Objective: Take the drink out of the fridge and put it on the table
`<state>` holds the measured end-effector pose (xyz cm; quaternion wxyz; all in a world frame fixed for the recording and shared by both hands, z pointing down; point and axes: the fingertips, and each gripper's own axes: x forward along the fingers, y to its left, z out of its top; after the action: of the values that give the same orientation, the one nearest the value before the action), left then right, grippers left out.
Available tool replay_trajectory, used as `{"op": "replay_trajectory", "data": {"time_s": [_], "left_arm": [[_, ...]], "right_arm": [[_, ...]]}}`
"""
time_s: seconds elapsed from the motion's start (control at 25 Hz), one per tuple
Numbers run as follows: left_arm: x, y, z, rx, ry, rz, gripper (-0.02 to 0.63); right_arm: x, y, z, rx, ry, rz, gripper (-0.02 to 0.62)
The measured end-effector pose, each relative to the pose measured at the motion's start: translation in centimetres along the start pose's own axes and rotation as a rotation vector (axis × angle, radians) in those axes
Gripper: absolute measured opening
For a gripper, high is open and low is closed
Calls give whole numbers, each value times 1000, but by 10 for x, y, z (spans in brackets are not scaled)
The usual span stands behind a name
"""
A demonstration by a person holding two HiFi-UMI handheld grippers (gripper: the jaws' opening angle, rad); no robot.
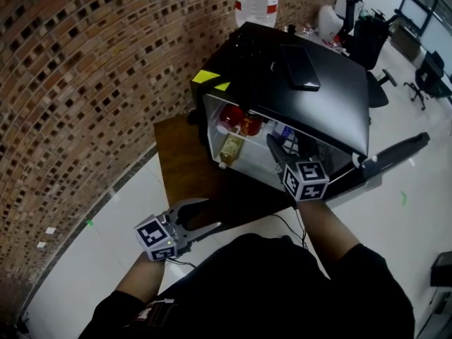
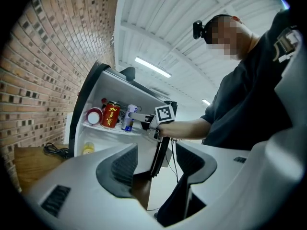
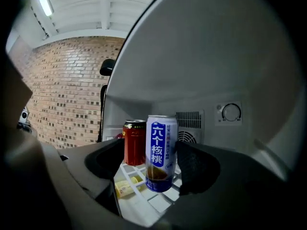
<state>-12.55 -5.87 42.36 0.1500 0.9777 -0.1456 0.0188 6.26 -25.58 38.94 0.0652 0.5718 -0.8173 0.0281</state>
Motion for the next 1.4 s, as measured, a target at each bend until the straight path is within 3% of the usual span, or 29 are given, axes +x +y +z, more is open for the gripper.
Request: {"op": "replay_trajectory", "data": {"time_s": [0.24,0.36,0.56,0.68,0.84,1.0,1.12,1.24,1.4], "left_arm": [[-10,9,1,-15,-11,13,249],[-15,12,0,-10,-12,20,249],[-24,22,0,-19,-31,54,249],[-28,28,-2,-14,-48,70,249],[-32,36,-10,-27,-68,100,249],[-42,42,-24,-46,-84,144,245],[-51,43,-41,-38,-81,184,176],[-67,40,-52,-54,-117,235,22],[-87,44,-74,-91,-135,275,2]], "right_arm": [[27,-11,1,-3,21,-29,364],[34,-17,4,-3,24,-22,272],[23,-6,6,-30,32,39,268],[2,18,4,-55,31,128,268],[-26,74,-1,-82,27,319,268],[-30,129,-33,-96,57,494,268],[-22,162,-67,-78,96,600,268],[-15,202,-94,-58,137,711,268],[-4,243,-135,-74,182,803,268]]}}
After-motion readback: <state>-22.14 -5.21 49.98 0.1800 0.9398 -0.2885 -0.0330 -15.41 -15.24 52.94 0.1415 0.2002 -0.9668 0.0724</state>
